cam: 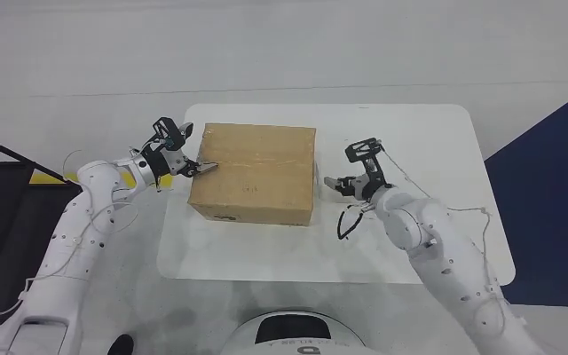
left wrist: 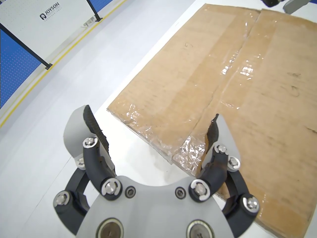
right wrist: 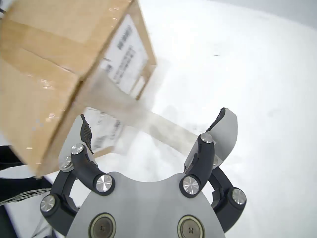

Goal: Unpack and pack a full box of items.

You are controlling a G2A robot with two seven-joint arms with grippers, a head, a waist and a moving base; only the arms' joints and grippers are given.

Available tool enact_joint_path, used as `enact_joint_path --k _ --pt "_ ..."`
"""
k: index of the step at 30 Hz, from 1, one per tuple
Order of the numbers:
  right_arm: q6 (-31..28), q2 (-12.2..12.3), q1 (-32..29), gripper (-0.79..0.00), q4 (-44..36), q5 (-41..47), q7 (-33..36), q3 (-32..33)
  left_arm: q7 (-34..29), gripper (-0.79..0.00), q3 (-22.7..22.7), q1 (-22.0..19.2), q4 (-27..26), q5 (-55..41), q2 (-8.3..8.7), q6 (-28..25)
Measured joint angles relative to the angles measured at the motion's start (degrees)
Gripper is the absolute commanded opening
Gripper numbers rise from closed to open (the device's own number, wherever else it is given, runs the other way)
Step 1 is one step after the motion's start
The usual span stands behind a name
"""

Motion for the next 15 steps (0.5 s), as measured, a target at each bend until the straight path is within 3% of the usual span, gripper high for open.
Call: enact_joint_path --k 3,6,10,15 --pt "1.41 -0.09 -1.09 0.000 -1.11 -7.03 0.46 -0.62 0.00 0.000 0.00 0.00 0.00 0.00 0.00 0.00" --pt "-1.43 -0.26 -0.92 0.000 -0.91 -8.75 2.93 -2.44 0.00 0.000 0.00 0.00 0.00 0.00 0.00 0.00" --pt "-6.65 -0.85 1.12 0.000 1.15 -3.82 3.27 -3.94 0.00 0.000 0.00 0.00 0.00 0.00 0.00 0.00" --pt "-9.87 -1.62 3.40 0.000 6.42 3.88 -2.02 -3.69 0.00 0.000 0.00 0.00 0.00 0.00 0.00 0.00"
